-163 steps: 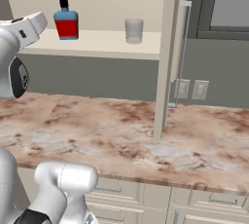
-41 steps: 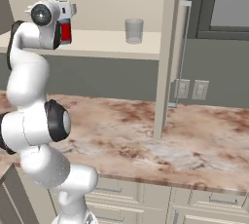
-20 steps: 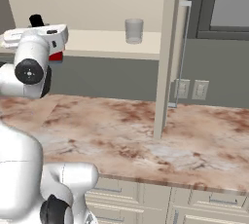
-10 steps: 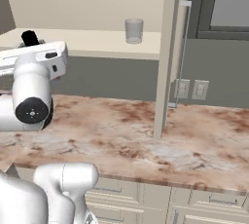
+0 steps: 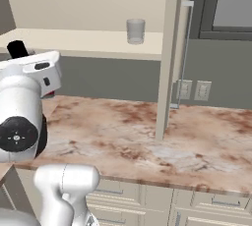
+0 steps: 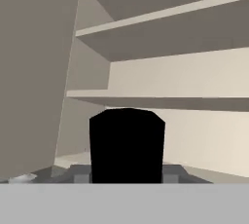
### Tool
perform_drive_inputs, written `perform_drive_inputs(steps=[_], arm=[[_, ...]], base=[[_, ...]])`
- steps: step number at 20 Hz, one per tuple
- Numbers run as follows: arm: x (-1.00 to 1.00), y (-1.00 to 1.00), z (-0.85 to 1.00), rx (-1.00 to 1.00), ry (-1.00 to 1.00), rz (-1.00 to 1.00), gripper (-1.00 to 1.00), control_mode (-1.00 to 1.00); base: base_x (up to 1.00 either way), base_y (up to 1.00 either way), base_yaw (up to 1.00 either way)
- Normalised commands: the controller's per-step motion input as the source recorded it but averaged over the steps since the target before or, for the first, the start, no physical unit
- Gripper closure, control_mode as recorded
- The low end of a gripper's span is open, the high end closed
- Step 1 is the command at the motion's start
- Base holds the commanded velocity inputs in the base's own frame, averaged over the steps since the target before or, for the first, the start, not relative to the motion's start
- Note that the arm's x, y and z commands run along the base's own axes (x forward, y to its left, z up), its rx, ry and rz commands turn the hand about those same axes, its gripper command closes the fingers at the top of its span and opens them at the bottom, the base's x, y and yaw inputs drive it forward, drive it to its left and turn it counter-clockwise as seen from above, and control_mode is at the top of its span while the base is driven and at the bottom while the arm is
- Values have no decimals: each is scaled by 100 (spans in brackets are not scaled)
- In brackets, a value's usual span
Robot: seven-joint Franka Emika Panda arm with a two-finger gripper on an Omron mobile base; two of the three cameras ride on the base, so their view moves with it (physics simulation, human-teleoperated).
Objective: There is a bowl on the dining counter. Grab a lemon wedge from the fridge and place it in the bowl. Then get the liquor bottle and glass cup from the cabinet and place them next to the bowl.
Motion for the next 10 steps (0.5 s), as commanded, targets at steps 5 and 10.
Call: perform_drive_inputs(steps=[5,10], arm=[[-5,1,-4,-1,0,1,100,100],[0,0,0,0,0,0,100,100]], base=[[-22,5,2],[-100,-1,-20]])
